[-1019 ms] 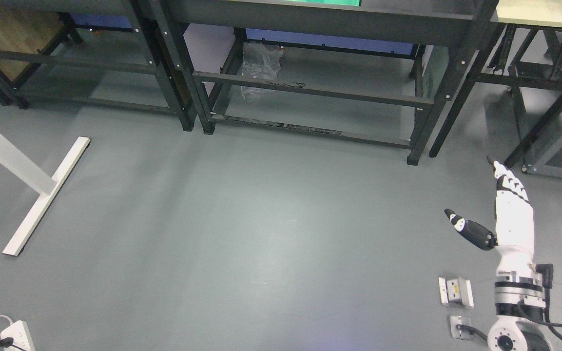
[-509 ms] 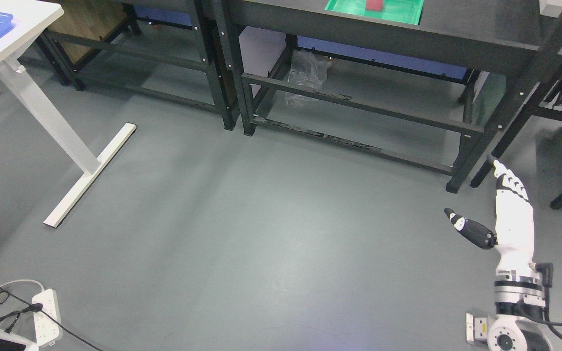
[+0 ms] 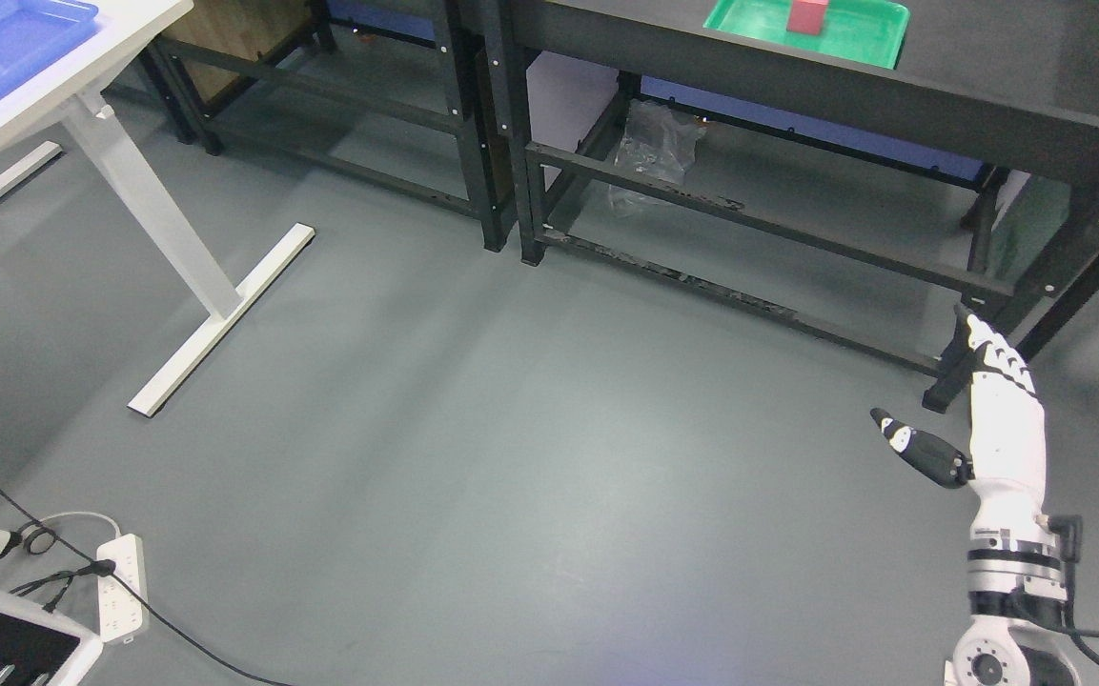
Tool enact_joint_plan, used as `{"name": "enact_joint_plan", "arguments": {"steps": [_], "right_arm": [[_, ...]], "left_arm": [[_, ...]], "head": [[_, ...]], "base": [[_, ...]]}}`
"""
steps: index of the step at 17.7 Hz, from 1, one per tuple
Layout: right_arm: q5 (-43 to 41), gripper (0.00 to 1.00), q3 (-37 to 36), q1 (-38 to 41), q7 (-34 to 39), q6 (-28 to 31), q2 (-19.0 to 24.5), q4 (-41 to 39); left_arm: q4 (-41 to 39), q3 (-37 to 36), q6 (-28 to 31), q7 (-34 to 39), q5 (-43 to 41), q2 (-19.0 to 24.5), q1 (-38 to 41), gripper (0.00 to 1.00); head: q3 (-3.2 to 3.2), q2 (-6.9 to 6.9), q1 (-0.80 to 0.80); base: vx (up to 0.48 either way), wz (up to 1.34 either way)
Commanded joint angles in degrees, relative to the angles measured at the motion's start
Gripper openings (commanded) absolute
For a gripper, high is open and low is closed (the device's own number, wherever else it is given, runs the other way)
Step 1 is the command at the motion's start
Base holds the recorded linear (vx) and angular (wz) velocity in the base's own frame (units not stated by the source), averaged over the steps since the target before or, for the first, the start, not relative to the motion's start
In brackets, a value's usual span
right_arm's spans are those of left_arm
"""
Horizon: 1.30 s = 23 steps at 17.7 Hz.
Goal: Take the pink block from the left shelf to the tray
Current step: 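Drive toward the shelf holding the green tray with the pink block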
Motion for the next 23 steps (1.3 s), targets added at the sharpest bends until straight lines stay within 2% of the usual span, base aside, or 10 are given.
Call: {"name": "enact_joint_plan", "arguments": {"steps": [1, 11, 23], "right_arm": [[0.0, 1.0, 0.1, 0.3, -0.2, 0.2, 0.2, 0.0], [0.0, 1.0, -0.2, -0.2, -0.2, 0.3, 0.2, 0.1], [-0.1, 1.0, -0.2, -1.1, -0.2, 0.3, 0.2, 0.1]], "left_arm": [[0.0, 0.0, 0.0, 0.0, -0.1, 1.0, 0.5, 1.0], [0.0, 0.0, 0.0, 0.0, -0.1, 1.0, 0.5, 1.0], [0.0, 0.0, 0.0, 0.0, -0.1, 1.0, 0.5, 1.0]], "head": [[0.0, 0.0, 0.0], [0.0, 0.0, 0.0], [0.0, 0.0, 0.0]], "base": [[0.091, 0.19], [0.168, 0.07], [0.264, -0.17]]}}
